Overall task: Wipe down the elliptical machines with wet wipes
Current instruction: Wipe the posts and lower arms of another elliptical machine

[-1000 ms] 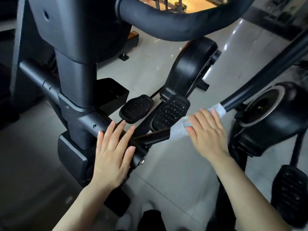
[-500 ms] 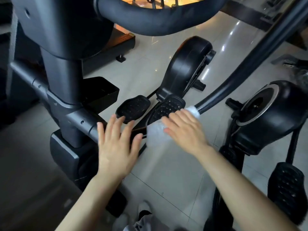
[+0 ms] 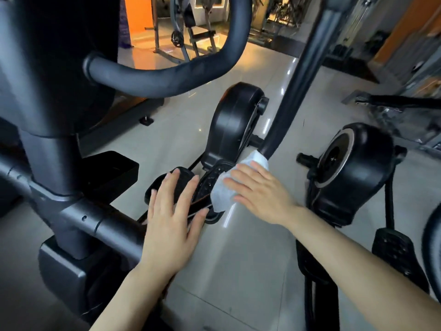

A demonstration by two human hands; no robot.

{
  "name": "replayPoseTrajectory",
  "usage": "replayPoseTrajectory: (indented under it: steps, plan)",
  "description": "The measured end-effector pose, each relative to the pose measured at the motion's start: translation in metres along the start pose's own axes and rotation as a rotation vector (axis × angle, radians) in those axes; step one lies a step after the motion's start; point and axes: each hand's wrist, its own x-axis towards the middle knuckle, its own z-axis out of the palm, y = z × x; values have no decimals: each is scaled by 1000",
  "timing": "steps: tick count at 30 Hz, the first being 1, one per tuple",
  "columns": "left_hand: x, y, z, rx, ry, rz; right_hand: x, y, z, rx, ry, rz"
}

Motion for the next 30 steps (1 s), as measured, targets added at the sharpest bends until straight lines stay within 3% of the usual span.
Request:
replayPoseTrajectory:
  steps: [3, 5, 9, 14, 16, 20, 23, 28, 30]
  plan:
    - [47, 26, -24, 59, 147, 244, 5, 54, -23, -135, 19, -84]
    - [84, 34, -36, 195, 253, 295, 11, 98, -47, -294, 32, -119]
    - [144, 34, -48, 490, 271, 205, 41, 153, -107, -558, 94, -96]
    - [156, 29, -42, 553, 187, 119, 66, 165, -145, -639, 146, 97]
    - [157, 25, -43, 559, 211, 136, 54, 145, -121, -636, 87, 85]
    - [158, 25, -44, 549, 247, 182, 23, 96, -75, -582, -213, -75]
    - [157, 22, -46, 542, 243, 199, 31, 105, -86, -649, -242, -152]
    - [155, 17, -44, 543, 253, 219, 63, 181, -147, -748, 43, -144]
    - [155, 16, -40, 537, 286, 227, 69, 195, -167, -779, 66, -156]
